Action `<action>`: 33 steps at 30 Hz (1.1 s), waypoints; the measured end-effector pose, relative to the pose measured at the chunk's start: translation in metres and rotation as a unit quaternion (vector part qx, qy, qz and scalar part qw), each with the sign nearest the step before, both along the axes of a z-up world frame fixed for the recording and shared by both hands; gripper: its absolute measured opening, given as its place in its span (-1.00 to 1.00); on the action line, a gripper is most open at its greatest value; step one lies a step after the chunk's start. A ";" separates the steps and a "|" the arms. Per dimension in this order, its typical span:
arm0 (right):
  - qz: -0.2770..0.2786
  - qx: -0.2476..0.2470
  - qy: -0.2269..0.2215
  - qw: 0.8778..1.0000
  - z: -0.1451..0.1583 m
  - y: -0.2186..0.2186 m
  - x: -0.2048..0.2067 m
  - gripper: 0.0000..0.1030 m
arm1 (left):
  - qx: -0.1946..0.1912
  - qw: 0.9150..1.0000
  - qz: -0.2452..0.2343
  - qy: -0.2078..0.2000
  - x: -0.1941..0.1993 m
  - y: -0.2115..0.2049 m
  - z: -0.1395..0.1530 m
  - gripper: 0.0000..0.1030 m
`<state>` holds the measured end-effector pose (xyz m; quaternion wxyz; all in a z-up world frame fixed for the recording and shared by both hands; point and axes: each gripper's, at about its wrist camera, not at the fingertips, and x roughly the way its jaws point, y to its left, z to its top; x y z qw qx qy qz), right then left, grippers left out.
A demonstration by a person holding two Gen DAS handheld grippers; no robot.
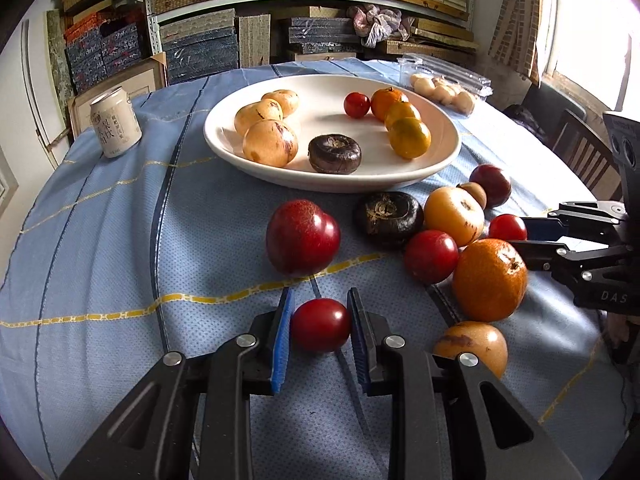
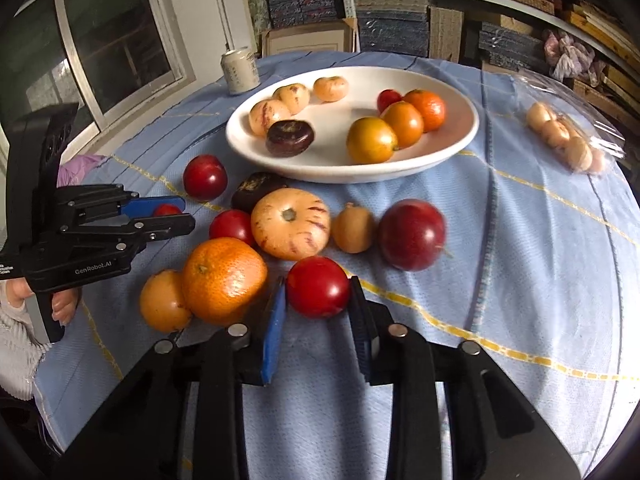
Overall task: Organize fruits
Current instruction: 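Carry both tomatoes over the white plate and open both tools to release them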
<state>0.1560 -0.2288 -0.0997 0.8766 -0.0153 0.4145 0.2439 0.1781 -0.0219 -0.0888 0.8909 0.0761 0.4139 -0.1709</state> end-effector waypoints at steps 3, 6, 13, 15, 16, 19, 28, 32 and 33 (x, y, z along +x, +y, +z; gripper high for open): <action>-0.021 0.020 -0.011 1.000 0.009 -0.016 -0.002 -0.43 | 0.000 1.000 0.006 -0.022 -0.005 0.001 0.008 -0.48; -0.044 0.042 -0.032 0.998 0.024 -0.030 -0.006 -0.43 | -0.005 0.999 0.017 -0.044 -0.008 0.003 0.021 -0.48; -0.080 0.082 -0.116 0.987 0.112 -0.049 0.004 -0.43 | -0.019 0.993 0.037 -0.108 0.017 -0.001 0.104 -0.48; -0.082 0.095 -0.145 0.981 0.143 -0.044 0.015 -0.43 | -0.031 0.992 0.042 -0.118 0.032 -0.005 0.122 -0.48; -0.084 0.100 -0.152 0.980 0.152 -0.041 0.019 -0.43 | -0.037 0.991 0.047 -0.120 0.042 -0.009 0.129 -0.48; -0.077 0.108 -0.151 0.980 0.156 -0.023 0.045 -0.43 | -0.033 0.991 0.060 -0.113 0.071 -0.021 0.126 -0.48; -0.042 0.026 -0.063 0.997 0.076 0.023 0.112 -0.43 | -0.018 0.997 0.059 -0.041 0.145 -0.048 0.067 -0.48; -0.024 -0.001 -0.049 0.999 0.057 0.036 0.127 -0.43 | -0.013 0.998 0.050 -0.030 0.160 -0.056 0.052 -0.48; -0.017 -0.010 -0.046 0.999 0.054 0.040 0.131 -0.43 | -0.010 0.998 0.049 -0.028 0.162 -0.058 0.049 -0.48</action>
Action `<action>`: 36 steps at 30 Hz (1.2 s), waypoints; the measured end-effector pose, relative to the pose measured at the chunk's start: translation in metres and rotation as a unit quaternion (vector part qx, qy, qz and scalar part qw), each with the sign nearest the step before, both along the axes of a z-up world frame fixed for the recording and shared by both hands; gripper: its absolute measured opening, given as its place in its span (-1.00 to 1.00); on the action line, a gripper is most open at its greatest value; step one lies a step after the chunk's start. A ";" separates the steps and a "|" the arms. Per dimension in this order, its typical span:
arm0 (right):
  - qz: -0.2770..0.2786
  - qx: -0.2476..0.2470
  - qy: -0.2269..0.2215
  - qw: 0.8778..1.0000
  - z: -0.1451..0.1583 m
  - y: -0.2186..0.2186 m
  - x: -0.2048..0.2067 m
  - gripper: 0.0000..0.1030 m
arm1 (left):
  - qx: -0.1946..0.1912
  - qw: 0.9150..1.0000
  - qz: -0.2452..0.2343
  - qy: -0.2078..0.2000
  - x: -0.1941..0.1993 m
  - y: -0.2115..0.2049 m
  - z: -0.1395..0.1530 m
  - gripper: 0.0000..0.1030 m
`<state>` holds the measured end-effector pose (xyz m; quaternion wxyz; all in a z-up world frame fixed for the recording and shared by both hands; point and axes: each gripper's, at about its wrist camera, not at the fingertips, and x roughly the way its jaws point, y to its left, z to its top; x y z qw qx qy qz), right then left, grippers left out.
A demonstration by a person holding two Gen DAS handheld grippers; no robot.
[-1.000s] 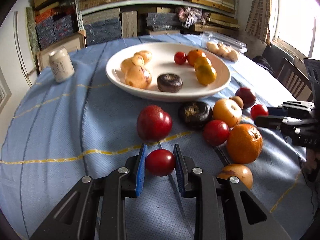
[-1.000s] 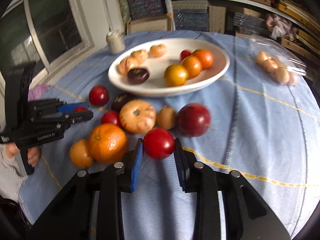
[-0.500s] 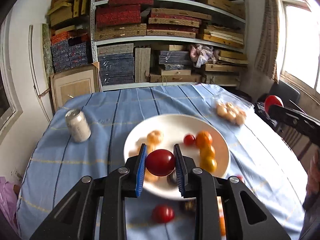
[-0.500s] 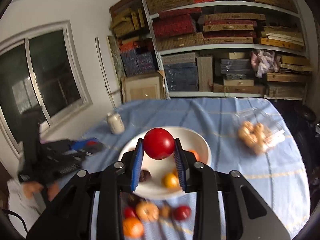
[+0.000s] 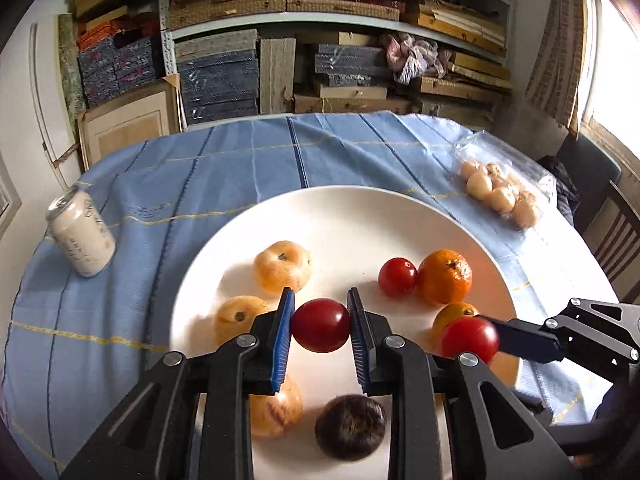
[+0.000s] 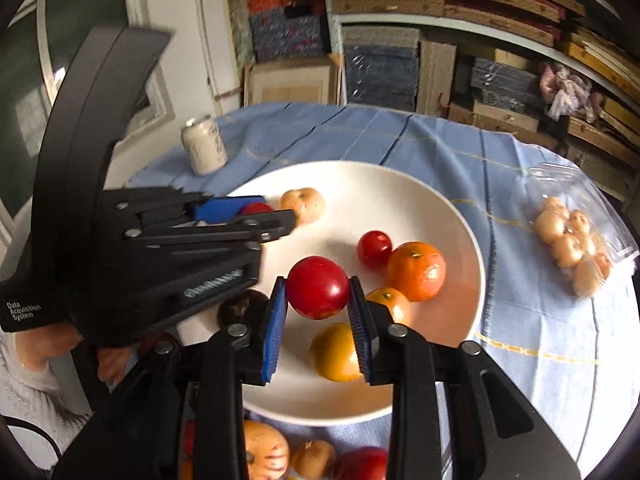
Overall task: Organize fruits
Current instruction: 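Carry both tomatoes over the white plate and open both tools to release them, then withdraw both open tools from the plate toward the remaining fruits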
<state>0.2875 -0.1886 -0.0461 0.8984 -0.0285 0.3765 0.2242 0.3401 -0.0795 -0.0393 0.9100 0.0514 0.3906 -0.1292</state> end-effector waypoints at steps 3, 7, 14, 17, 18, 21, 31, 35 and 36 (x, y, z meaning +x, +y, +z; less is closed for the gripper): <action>0.003 -0.020 0.001 1.000 -0.007 0.008 0.008 -0.42 | 0.006 1.000 -0.001 0.012 0.009 -0.001 -0.010 -0.48; 0.011 -0.027 0.012 1.000 -0.019 0.011 0.018 -0.41 | -0.008 1.000 -0.001 0.022 0.016 0.004 -0.011 -0.47; 0.012 -0.030 0.007 0.999 -0.020 0.009 0.019 -0.13 | 0.006 1.000 0.001 0.002 0.011 0.002 -0.004 0.04; 0.010 -0.023 -0.003 1.000 -0.009 0.005 0.014 -0.06 | -0.005 1.000 0.009 -0.015 0.004 0.009 0.011 0.16; 0.008 -0.019 -0.008 1.000 -0.004 0.003 0.011 0.04 | -0.013 1.000 0.011 -0.020 0.001 0.012 0.016 0.17; -0.003 0.005 -0.041 0.999 0.023 -0.007 -0.008 0.42 | -0.042 0.998 0.025 -0.049 -0.018 0.024 0.039 0.36; 0.002 0.049 -0.068 0.996 0.047 -0.028 -0.097 0.57 | -0.013 0.995 0.055 -0.086 -0.108 0.067 0.061 0.65; -0.035 0.102 -0.081 0.991 0.032 -0.051 -0.130 0.82 | 0.011 0.995 0.062 -0.072 -0.132 0.071 0.034 0.65; -0.048 0.116 -0.084 0.989 0.026 -0.057 -0.136 0.83 | 0.016 0.996 0.062 -0.063 -0.134 0.070 0.023 0.65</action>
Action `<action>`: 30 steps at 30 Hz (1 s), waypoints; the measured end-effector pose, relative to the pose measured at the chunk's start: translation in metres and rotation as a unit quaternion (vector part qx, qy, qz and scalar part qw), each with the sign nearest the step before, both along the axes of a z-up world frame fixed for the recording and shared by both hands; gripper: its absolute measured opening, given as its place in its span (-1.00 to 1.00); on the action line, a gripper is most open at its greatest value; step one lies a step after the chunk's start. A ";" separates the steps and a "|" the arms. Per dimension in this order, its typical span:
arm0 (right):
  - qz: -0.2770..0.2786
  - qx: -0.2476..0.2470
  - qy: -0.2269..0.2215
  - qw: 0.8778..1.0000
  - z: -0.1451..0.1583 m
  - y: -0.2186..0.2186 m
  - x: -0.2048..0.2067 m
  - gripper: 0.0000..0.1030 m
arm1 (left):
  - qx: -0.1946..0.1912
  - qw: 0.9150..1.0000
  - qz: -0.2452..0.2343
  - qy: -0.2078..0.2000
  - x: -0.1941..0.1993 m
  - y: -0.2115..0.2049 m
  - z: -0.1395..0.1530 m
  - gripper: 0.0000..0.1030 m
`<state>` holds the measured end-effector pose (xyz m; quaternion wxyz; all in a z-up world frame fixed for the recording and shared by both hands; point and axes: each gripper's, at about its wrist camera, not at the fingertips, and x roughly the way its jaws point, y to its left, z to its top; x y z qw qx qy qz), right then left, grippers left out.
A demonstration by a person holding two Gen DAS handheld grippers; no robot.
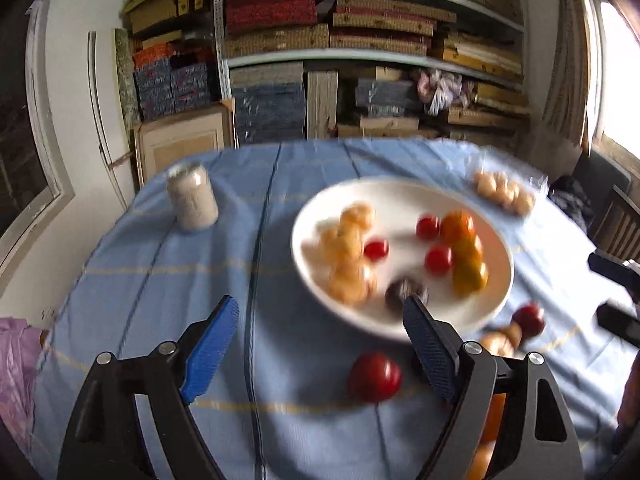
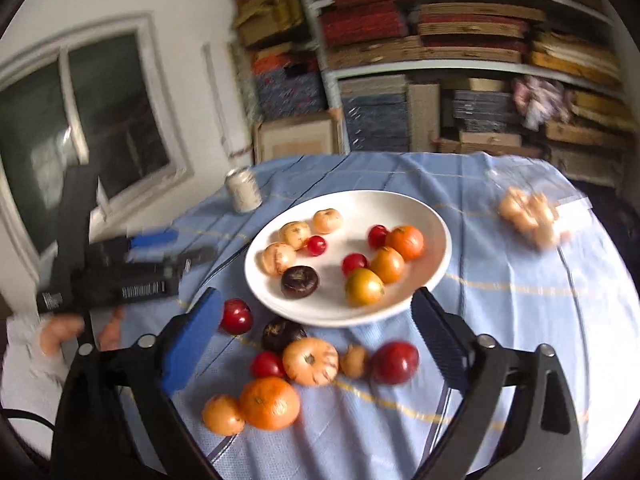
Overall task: Organize fruits
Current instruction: 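Withdraw both open tools from the plate toward the remaining fruits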
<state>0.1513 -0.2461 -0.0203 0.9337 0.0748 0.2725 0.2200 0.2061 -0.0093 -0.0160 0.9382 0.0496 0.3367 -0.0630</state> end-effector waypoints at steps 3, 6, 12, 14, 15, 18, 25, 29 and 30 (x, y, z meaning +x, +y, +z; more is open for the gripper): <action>-0.025 0.032 0.025 0.999 -0.023 -0.018 -0.005 0.83 | 0.008 1.000 0.003 0.015 -0.003 -0.001 -0.022 0.65; -0.047 0.030 0.042 0.998 -0.033 -0.027 0.001 0.83 | 0.013 1.000 -0.002 0.015 -0.005 -0.001 -0.033 0.65; -0.057 0.042 0.069 0.995 -0.043 -0.034 0.008 0.84 | 0.026 0.999 -0.023 0.021 -0.003 -0.007 -0.047 0.65; -0.057 0.037 0.077 0.995 -0.047 -0.031 0.010 0.84 | 0.030 0.999 -0.029 0.025 -0.002 -0.009 -0.051 0.65; -0.057 0.035 0.080 0.995 -0.048 -0.030 0.013 0.84 | 0.029 0.999 -0.032 0.028 -0.001 -0.009 -0.052 0.65; -0.055 0.029 0.087 0.994 -0.050 -0.026 0.014 0.85 | 0.026 0.998 -0.035 0.036 0.001 -0.010 -0.054 0.66; -0.052 0.021 0.099 0.993 -0.055 -0.021 0.016 0.86 | 0.019 0.998 -0.028 0.045 0.006 -0.008 -0.056 0.76; -0.053 0.015 0.102 0.993 -0.057 -0.018 0.017 0.86 | -0.014 0.997 -0.049 0.049 0.009 -0.008 -0.055 0.75; -0.054 0.014 0.102 0.993 -0.058 -0.018 0.017 0.86 | -0.022 0.997 -0.055 0.051 0.008 -0.009 -0.055 0.74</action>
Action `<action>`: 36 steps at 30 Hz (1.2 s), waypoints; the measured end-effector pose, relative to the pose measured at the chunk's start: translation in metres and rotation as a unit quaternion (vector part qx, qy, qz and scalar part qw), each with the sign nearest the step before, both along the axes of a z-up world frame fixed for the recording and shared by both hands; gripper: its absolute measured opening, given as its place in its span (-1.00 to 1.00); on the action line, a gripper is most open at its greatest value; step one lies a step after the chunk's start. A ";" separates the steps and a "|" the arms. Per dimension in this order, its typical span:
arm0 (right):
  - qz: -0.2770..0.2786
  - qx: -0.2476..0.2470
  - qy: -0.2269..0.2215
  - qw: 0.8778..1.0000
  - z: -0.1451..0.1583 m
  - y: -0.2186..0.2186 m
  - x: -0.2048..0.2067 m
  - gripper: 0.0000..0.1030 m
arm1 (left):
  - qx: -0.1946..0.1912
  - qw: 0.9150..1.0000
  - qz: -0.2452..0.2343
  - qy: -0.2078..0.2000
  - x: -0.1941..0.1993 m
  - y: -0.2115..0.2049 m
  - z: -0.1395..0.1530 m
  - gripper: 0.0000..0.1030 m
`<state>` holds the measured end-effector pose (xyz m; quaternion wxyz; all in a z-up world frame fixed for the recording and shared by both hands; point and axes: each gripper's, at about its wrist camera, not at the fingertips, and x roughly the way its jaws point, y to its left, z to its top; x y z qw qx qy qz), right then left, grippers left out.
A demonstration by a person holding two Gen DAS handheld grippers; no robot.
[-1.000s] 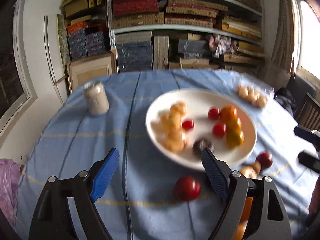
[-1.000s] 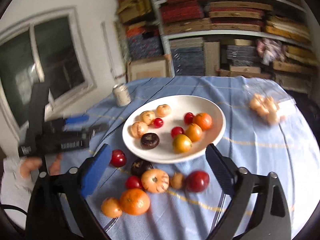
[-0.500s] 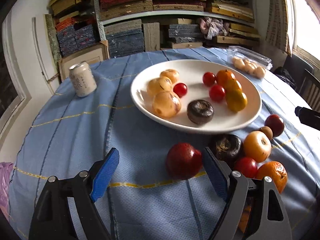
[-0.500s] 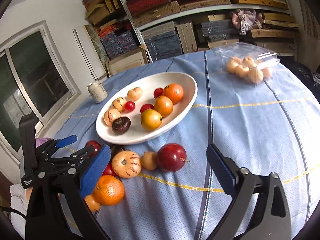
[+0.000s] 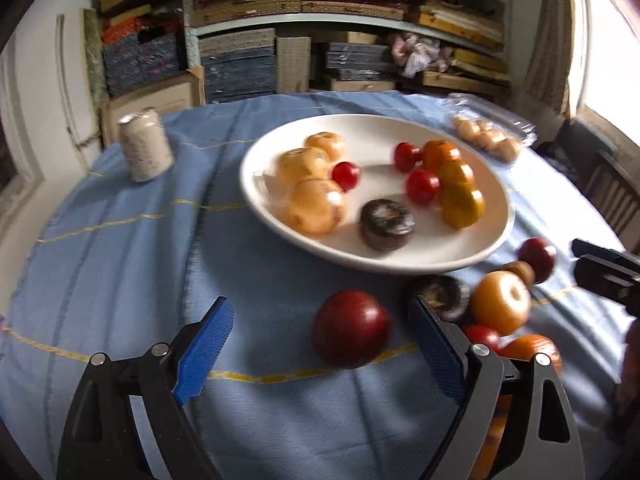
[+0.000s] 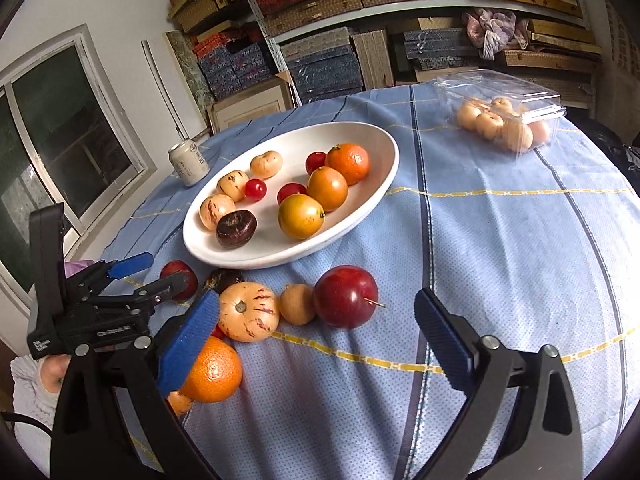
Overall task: Organize fruits
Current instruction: 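Withdraw both open tools from the plate toward the remaining fruits, then grasp a dark red apple with the left tool while the right tool grasps another red apple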
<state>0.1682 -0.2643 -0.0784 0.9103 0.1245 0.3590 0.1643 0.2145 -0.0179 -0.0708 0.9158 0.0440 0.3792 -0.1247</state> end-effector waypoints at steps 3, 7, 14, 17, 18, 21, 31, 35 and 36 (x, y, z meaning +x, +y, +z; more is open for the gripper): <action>-0.003 0.001 0.003 1.000 -0.001 -0.002 0.002 0.86 | -0.001 1.000 -0.017 -0.002 -0.003 -0.006 0.000 0.67; -0.005 0.002 0.008 1.000 -0.003 -0.004 0.004 0.86 | -0.002 1.000 -0.020 0.009 -0.001 -0.007 -0.003 0.57; -0.002 -0.006 0.014 1.000 -0.006 -0.002 0.005 0.86 | -0.023 0.999 0.002 0.040 0.008 0.007 -0.009 0.25; -0.001 -0.013 0.022 1.000 -0.010 0.000 0.007 0.86 | -0.013 0.999 -0.003 0.034 0.006 0.003 -0.008 0.04; -0.001 -0.014 0.023 1.000 -0.010 0.000 0.007 0.86 | -0.010 0.999 -0.005 0.032 0.005 0.002 -0.007 -0.05; 0.000 -0.014 0.024 1.000 -0.011 0.000 0.007 0.86 | -0.001 0.999 -0.011 0.032 0.003 -0.001 -0.008 -0.10; 0.022 -0.066 0.020 0.997 -0.013 0.010 0.005 0.86 | 0.005 0.999 0.004 0.032 0.001 0.007 -0.009 -0.22; 0.032 -0.099 0.008 0.995 -0.011 0.016 0.003 0.32 | 0.003 0.999 0.010 0.032 0.002 0.010 -0.008 -0.22; 0.031 -0.100 0.010 0.994 -0.012 0.015 0.004 0.25 | 0.004 0.999 0.009 0.032 0.002 0.010 -0.008 -0.22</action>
